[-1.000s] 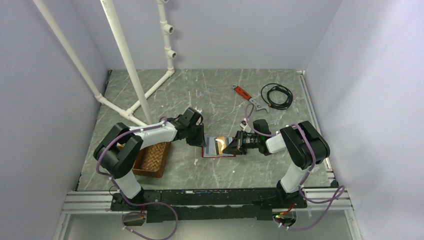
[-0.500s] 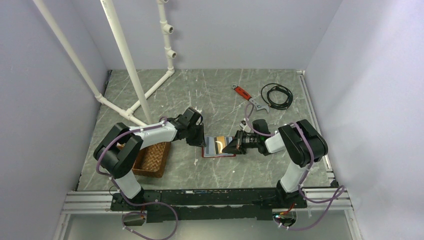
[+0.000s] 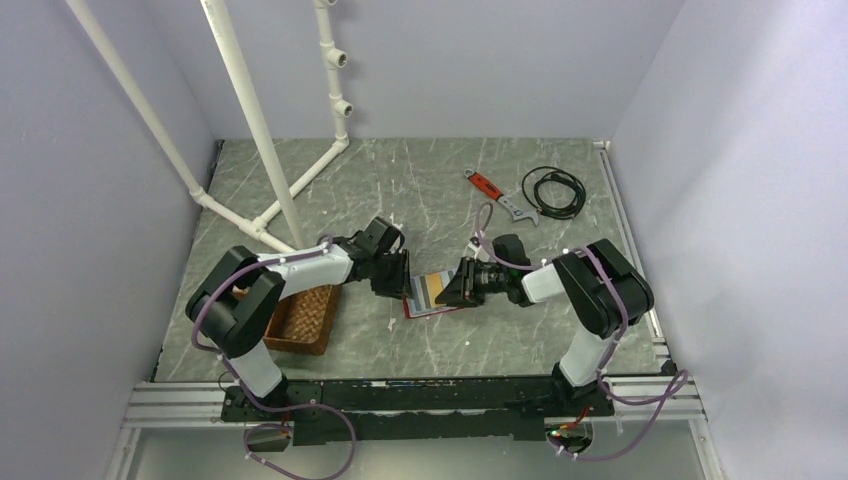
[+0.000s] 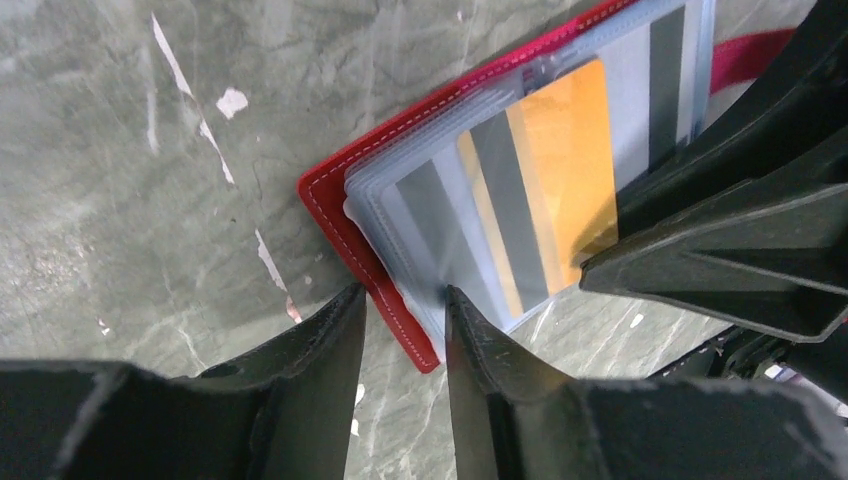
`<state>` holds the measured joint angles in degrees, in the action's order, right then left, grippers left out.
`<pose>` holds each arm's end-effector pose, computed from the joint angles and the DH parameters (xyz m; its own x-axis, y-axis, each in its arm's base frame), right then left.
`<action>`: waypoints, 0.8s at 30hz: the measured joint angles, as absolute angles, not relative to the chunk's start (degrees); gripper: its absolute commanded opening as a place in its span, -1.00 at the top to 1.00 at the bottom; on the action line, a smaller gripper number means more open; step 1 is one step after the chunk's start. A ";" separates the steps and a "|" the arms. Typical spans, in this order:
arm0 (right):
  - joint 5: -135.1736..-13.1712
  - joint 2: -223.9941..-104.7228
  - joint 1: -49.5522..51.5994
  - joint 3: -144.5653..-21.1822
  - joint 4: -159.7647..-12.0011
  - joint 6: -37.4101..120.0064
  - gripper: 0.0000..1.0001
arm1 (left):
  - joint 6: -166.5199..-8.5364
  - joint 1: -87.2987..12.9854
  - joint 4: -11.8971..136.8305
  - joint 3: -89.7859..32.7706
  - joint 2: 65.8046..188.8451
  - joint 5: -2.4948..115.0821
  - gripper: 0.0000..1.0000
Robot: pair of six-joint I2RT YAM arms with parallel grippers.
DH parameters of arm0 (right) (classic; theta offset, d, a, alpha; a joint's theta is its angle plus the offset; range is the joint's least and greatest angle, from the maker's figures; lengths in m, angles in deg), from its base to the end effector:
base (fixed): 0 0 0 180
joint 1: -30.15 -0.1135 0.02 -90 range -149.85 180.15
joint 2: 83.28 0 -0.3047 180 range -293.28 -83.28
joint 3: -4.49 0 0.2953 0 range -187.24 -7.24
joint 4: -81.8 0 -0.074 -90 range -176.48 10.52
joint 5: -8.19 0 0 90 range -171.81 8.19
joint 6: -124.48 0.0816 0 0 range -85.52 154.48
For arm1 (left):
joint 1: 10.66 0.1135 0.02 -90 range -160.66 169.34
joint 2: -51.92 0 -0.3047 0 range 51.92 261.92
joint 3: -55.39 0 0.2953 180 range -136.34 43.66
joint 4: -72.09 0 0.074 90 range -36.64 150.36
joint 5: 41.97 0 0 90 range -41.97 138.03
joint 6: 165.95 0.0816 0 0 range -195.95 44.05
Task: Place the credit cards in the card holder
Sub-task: Insert the credit card into the card holder.
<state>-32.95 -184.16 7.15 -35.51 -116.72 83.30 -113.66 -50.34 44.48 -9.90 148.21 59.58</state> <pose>0.2665 0.1799 0.0687 -0.9874 0.1188 -0.1046 -0.0397 0.4537 0.8903 0.2872 -0.2595 0.1329 -0.9515 0.0107 -0.3075 0.1565 0.8772 -0.4538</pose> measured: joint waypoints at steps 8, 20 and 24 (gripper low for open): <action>-36.49 -179.66 6.47 -39.93 -103.93 72.07 -0.01 | -114.54 -50.01 43.68 -8.04 146.31 60.39 0.23; -43.95 -177.40 1.97 -46.37 -92.39 60.31 -0.03 | -114.49 -49.51 42.06 -5.81 143.88 58.34 0.39; -46.15 -178.13 -0.61 -48.28 -91.12 57.53 0.04 | -114.45 -49.40 43.02 -6.99 146.88 59.32 0.50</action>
<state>-46.15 -178.13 -0.61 -48.28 -91.12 57.53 -114.45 -49.40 43.02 -6.99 146.88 59.32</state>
